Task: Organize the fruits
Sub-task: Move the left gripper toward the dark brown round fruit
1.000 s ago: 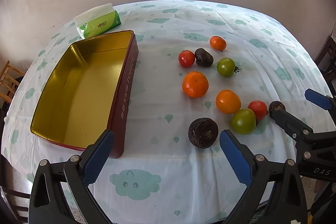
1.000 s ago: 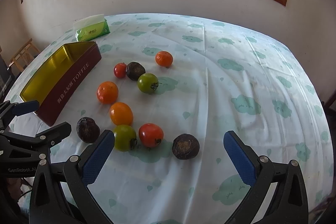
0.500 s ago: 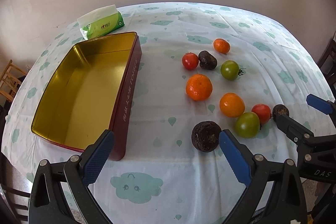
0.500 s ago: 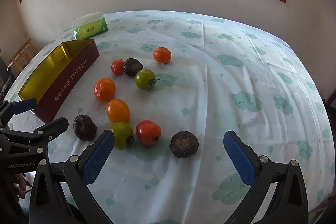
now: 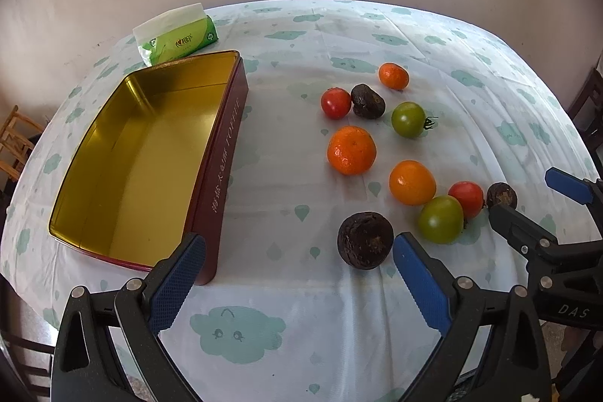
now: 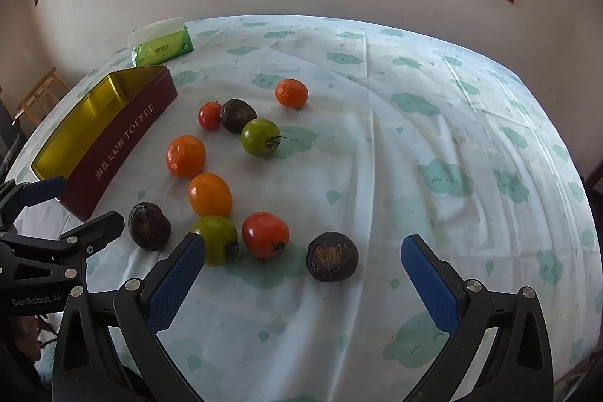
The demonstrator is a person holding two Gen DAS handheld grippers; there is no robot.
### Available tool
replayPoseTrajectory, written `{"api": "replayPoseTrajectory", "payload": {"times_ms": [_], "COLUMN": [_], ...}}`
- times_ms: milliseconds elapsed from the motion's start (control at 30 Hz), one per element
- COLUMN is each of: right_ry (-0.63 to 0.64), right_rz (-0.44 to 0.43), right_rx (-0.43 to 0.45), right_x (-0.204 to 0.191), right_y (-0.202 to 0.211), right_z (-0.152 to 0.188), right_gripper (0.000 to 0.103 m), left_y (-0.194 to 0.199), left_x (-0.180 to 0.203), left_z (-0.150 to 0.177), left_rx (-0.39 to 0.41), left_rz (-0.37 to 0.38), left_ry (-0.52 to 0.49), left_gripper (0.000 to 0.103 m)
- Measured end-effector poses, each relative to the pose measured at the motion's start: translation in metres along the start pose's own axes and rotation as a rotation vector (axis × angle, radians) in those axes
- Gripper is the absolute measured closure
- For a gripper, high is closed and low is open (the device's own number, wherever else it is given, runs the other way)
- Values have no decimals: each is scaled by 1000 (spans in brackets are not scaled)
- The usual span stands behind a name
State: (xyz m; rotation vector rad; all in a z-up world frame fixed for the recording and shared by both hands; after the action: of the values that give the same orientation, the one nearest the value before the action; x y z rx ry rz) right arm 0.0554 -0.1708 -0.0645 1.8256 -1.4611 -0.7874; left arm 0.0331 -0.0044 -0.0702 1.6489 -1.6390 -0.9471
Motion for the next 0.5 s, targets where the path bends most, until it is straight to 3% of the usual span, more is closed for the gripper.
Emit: {"api": "replayPoseTrajectory", "payload": {"times_ms": [500], "right_ry": [-2], "right_rz": [0], "right_rx": [-2], "right_x": [1], "right_y": [-2], "right_z": [3], "right_gripper": [0], "left_y": [1], "left_x": [1], "left_z": [3], "left_rx": [-8], "left_rz": [1], "left_ry": [7], "left_gripper": [5]}}
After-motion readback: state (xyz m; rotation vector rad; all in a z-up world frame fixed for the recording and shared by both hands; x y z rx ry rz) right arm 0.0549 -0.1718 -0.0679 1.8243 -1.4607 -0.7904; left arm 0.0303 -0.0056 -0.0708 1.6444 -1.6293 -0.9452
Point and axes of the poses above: each gripper's, at about its wrist camera, not at the fingertips, and y roughly against the way its jaws point, x to its right, z to its underside, the point moved 7 cm from there along -y, roughly the way its jaws point, and after that the axes turned 4 degrees about -y, right-handed, at the moved point
